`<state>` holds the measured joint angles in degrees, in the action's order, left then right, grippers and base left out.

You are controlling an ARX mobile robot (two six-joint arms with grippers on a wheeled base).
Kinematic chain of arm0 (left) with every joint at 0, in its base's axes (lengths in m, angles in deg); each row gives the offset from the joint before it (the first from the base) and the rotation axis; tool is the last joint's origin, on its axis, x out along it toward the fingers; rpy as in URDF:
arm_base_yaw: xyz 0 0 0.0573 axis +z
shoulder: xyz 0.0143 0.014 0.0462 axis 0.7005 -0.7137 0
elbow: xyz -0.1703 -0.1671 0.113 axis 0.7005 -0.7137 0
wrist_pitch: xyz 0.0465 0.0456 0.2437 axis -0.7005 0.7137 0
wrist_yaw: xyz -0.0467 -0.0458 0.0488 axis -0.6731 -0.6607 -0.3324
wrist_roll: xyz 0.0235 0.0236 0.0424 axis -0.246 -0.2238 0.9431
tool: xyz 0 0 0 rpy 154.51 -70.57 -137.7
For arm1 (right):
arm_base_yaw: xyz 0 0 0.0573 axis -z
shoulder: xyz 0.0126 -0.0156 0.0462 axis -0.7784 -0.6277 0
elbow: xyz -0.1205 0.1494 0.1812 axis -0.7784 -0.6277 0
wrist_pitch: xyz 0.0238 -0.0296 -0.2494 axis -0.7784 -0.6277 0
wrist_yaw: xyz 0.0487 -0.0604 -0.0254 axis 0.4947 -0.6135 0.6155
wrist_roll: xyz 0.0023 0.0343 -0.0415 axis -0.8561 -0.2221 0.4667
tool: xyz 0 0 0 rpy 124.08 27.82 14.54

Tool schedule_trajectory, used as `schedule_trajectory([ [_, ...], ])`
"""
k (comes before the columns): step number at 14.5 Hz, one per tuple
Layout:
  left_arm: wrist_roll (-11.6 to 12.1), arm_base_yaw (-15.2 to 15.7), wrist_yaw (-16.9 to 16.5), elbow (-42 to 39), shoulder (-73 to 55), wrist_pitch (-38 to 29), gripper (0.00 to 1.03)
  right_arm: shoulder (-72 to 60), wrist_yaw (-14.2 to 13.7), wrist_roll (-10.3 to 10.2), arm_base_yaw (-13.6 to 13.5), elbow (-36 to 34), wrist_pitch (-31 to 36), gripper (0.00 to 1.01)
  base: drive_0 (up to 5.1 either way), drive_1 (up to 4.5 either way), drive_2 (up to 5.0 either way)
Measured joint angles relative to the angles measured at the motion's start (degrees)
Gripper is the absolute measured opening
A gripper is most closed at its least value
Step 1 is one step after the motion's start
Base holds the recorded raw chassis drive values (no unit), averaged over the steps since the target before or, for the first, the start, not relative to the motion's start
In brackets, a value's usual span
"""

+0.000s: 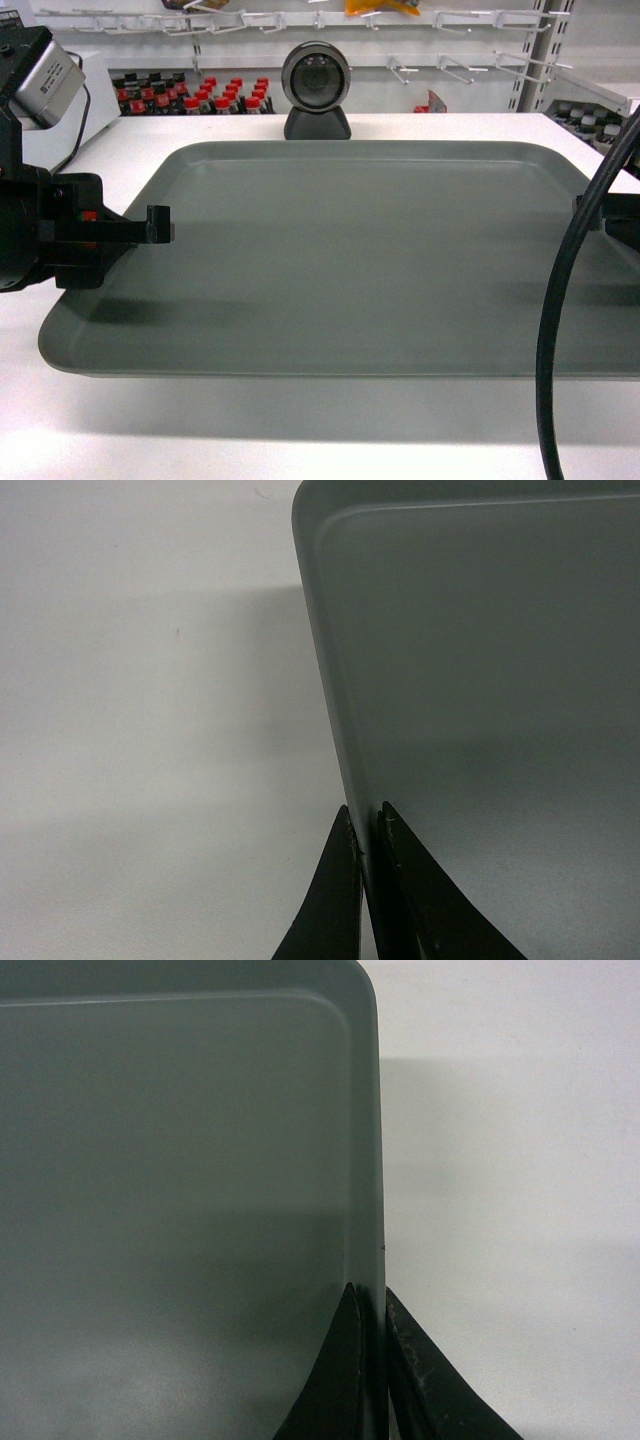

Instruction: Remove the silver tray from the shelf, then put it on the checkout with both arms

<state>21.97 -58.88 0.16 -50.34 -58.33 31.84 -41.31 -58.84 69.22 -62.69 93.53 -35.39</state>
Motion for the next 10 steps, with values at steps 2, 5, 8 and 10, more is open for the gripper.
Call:
schedule_trajectory([
  [2, 0.00, 0.00, 0.00, 0.00, 0.00, 0.02, 0.03, 0.00, 0.00, 0.00, 0.00, 0.00, 0.00, 0.03, 0.0, 0.00, 0.0],
  [5, 0.00, 0.00, 0.02, 0.00, 0.00, 0.02, 0.03, 0.00, 0.00, 0.00, 0.00, 0.00, 0.00, 0.03, 0.0, 0.00, 0.0],
  [8, -1.60, -2.27, 9.49, -2.84, -1.22, -11.76, 0.03, -1.05, -0.68, -0.59, 0.00, -3.91, 15.32, 0.03, 0.0, 0.00, 0.0],
  [10, -1.90, -3.43, 18.64, -2.34, -2.56, -19.28, 0.03, -3.17, 0.04, -0.57, 0.02, -5.20, 27.71, 0.03, 0.0, 0.00, 0.0],
])
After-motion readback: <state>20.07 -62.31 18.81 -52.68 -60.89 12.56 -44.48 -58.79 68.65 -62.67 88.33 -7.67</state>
